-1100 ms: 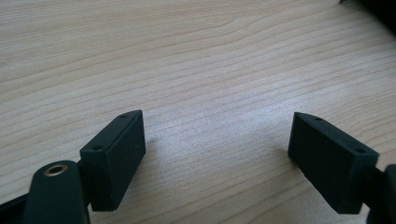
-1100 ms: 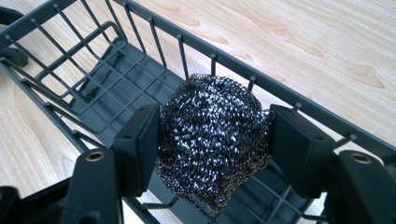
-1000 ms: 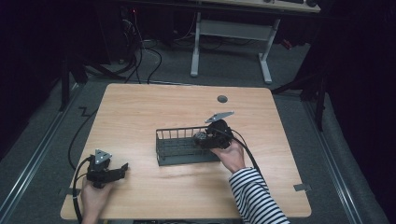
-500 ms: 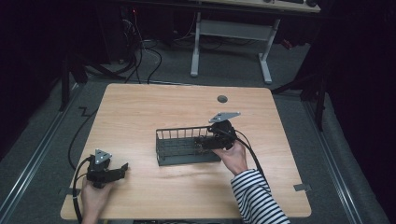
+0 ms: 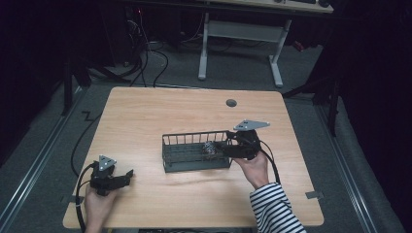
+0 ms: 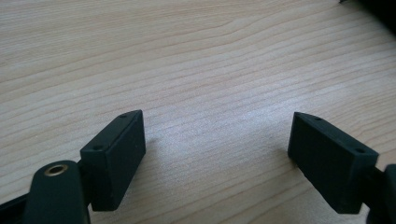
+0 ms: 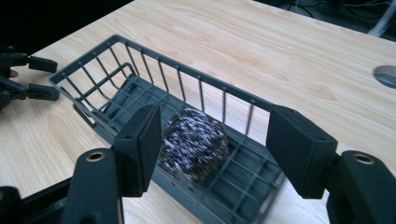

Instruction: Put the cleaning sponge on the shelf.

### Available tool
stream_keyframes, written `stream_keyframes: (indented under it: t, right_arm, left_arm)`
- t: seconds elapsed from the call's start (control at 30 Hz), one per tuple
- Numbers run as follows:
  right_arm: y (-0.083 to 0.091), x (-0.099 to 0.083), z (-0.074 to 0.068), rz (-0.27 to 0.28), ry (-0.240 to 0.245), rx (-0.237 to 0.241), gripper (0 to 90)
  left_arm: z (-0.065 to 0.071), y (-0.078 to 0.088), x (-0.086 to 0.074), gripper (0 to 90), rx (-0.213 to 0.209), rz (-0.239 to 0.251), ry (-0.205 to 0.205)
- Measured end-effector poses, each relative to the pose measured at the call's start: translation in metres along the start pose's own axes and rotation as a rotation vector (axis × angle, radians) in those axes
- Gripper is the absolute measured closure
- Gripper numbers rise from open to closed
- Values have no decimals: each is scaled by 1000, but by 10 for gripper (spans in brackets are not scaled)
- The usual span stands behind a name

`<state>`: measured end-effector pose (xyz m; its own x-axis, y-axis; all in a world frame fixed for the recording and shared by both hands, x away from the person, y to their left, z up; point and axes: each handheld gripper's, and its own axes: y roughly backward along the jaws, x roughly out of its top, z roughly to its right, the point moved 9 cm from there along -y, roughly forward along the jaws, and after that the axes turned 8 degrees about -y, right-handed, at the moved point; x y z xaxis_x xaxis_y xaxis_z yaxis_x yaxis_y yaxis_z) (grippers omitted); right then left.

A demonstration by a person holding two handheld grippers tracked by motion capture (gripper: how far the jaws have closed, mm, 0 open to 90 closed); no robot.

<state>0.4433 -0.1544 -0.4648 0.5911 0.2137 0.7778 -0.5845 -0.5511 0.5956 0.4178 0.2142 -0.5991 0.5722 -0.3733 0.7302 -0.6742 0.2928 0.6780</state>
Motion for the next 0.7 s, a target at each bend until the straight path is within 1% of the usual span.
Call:
stream_keyframes:
  t: [0.1, 0.17, 0.23, 0.27, 0.37, 0.43, 0.47, 0.57, 0.63, 0.7]
  right_arm:
    - [6, 0, 5, 11, -13, -3, 365]
    - [13, 0, 9, 18, -11, -23, 368]
    - [17, 0, 11, 24, -11, -30, 370]
    - [22, -1, 15, 28, -21, -28, 371]
    - [26, -3, 18, 34, -25, -36, 376]
    - [29, -7, 21, 35, -38, -36, 378]
    - [32, -13, 25, 27, -44, -42, 377]
    - [34, -18, 29, 20, -42, -53, 381]
    - [38, -22, 31, 27, -55, -41, 388]
    - [41, -25, 34, 24, -60, -43, 391]
  left_arm:
    - [0, 0, 0, 196, 0, 0, 0]
    - [0, 0, 0, 196, 0, 0, 0]
    - [0, 0, 0, 196, 0, 0, 0]
    - [0, 0, 0, 196, 1, 0, 0]
    - [0, 0, 0, 196, 1, 0, 0]
    - [0, 0, 0, 196, 1, -1, -1]
    - [0, 0, 0, 196, 1, -1, -1]
    - [0, 0, 0, 197, 1, 0, -1]
    - [0, 0, 0, 197, 1, 0, -1]
    - [0, 0, 0, 197, 1, -1, -1]
